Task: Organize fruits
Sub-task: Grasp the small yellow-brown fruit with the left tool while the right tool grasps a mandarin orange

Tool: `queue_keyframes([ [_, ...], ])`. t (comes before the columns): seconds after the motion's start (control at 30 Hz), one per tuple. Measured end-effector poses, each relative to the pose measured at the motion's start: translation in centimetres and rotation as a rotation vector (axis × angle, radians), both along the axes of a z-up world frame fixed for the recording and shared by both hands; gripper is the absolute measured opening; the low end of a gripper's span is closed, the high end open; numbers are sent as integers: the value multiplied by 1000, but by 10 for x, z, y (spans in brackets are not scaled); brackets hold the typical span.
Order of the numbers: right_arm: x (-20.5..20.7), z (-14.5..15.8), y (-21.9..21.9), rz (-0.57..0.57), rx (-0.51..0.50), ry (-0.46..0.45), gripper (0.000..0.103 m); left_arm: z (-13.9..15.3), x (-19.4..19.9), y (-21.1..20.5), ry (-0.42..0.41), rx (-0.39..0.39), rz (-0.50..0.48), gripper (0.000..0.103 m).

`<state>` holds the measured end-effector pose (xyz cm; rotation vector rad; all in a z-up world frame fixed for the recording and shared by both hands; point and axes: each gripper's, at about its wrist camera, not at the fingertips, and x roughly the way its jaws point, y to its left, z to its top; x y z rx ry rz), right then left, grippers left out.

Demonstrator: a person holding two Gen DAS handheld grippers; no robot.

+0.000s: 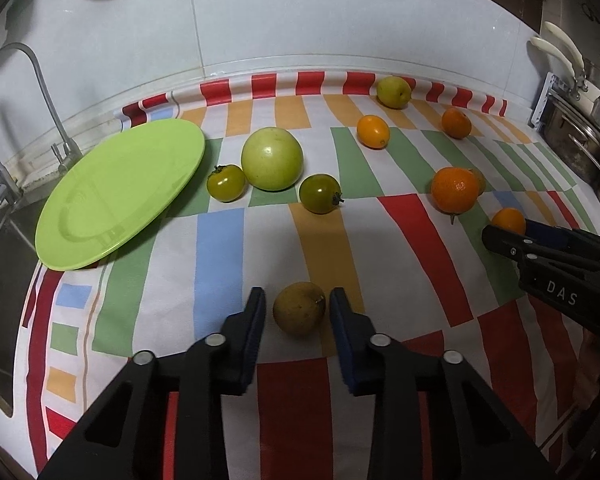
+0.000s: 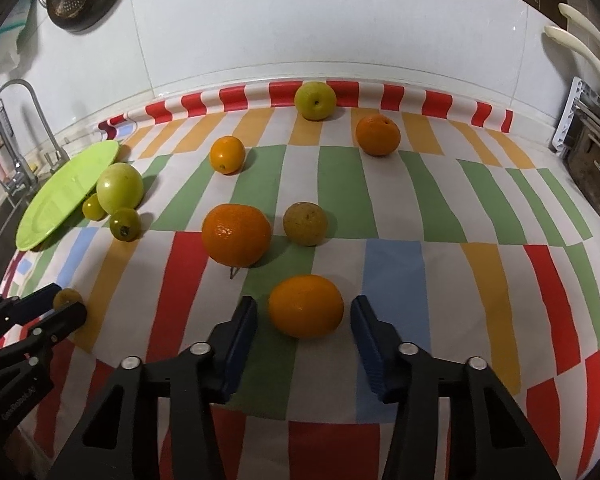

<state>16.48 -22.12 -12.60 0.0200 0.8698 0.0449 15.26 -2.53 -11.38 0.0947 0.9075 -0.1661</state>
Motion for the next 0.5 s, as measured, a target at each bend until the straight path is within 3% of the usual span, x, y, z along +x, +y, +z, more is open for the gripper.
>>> queue_keyframes([
  [0.1, 0, 1, 0, 7, -3, -5, 38, 0, 0, -1, -1, -3, -7, 27],
  [0.5, -13, 15, 13, 53, 11, -45, 38, 11, -8, 4, -44, -42, -20, 27],
])
